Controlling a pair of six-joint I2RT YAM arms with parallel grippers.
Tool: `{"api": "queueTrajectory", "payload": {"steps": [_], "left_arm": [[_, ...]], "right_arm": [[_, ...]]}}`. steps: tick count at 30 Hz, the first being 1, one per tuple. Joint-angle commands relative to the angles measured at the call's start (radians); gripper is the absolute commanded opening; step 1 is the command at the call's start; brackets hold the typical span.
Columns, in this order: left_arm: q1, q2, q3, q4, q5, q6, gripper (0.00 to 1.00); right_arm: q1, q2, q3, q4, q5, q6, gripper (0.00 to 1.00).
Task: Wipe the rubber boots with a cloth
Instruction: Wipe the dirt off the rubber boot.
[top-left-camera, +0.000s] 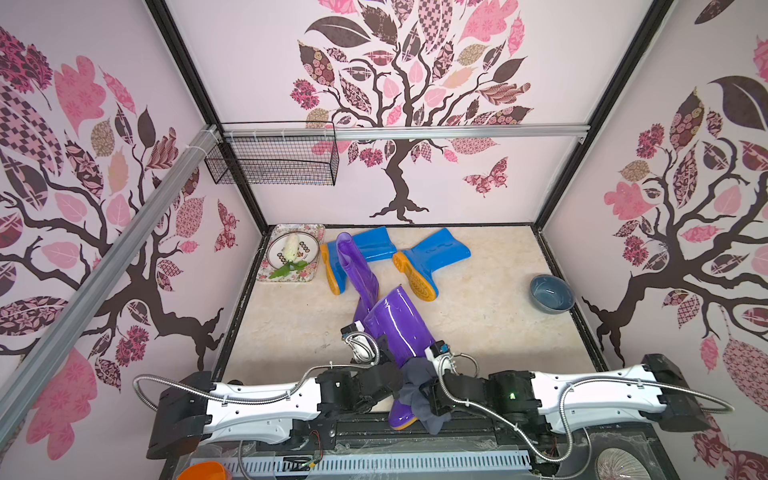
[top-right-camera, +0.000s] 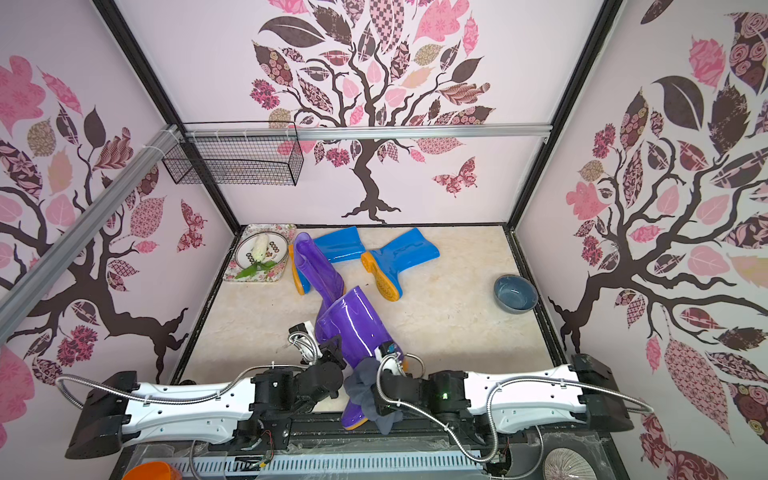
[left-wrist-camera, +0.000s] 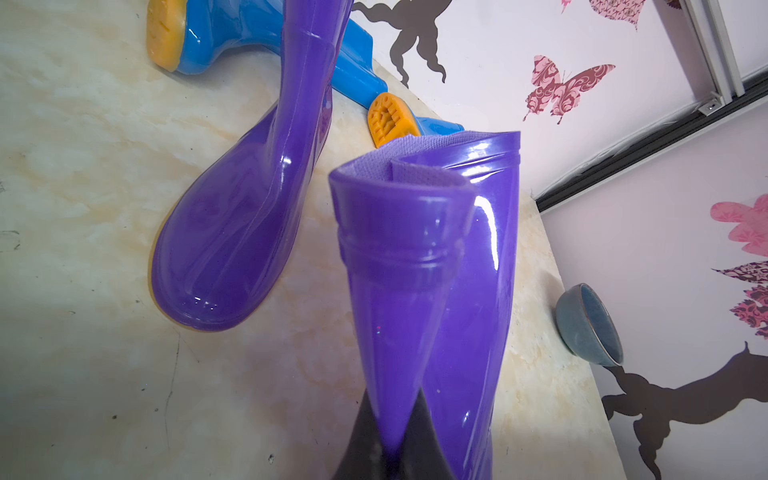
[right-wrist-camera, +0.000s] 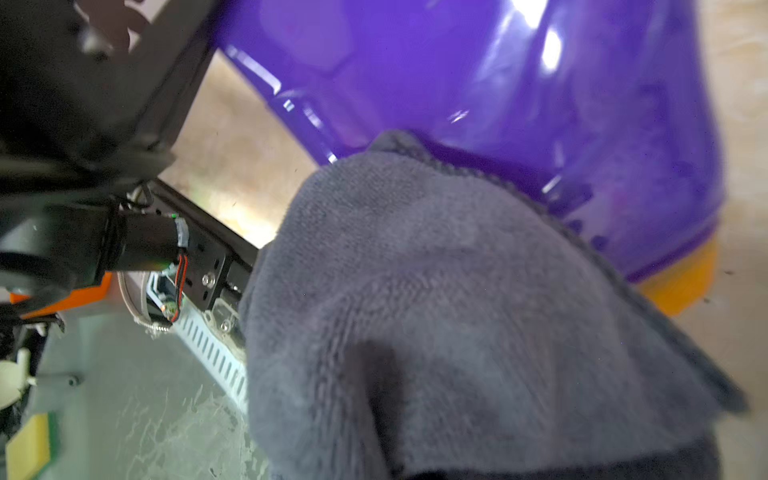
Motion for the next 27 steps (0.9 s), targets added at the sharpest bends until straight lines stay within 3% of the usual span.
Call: {"api": "queueTrajectory", "payload": {"steps": [1,5,8,11,13,16,20,24,27], "left_arm": [[-0.009,-0.001,-0.018,-0.01,-0.057,-0.053,0.0],[-0.01,-0.02,-0.033,-0.023,-0.061,-0.068,0.0],[-0.014,-0.034,-0.036,-0.04,-0.061,-0.071,0.0],[-0.02,-0.053,-0.043,-0.064,-0.063,-0.085,0.0],[-0.019,-0.062,-0.052,-0.063,-0.063,-0.09,0.0],[-0.02,-0.055,-0.057,-0.029,-0.055,-0.071,0.0],[-0.022,-0.038,-0.057,-0.009,-0.032,-0.067,0.0],[-0.021,-0.02,-0.056,0.008,-0.027,-0.056,0.0],[-0.022,-0.015,-0.061,0.036,-0.009,-0.03,0.0]], "right_arm": [[0.085,0.137,0.127,0.035,-0.081,-0.049,0.0],[0.116,0.211,0.072,0.214,-0.172,0.005,0.0],[0.093,0.13,0.018,0.192,-0.098,0.032,0.0],[-0.031,-0.059,-0.104,0.17,-0.055,0.073,0.0],[-0.179,-0.183,-0.18,0.154,-0.126,0.084,0.0],[-0.277,-0.248,-0.159,0.039,-0.138,0.023,0.0],[-0.26,-0.16,-0.053,-0.01,-0.22,-0.043,0.0],[-0.061,-0.01,0.01,0.106,-0.186,-0.05,0.0],[-0.047,0.099,0.054,0.095,-0.198,-0.016,0.0]]}}
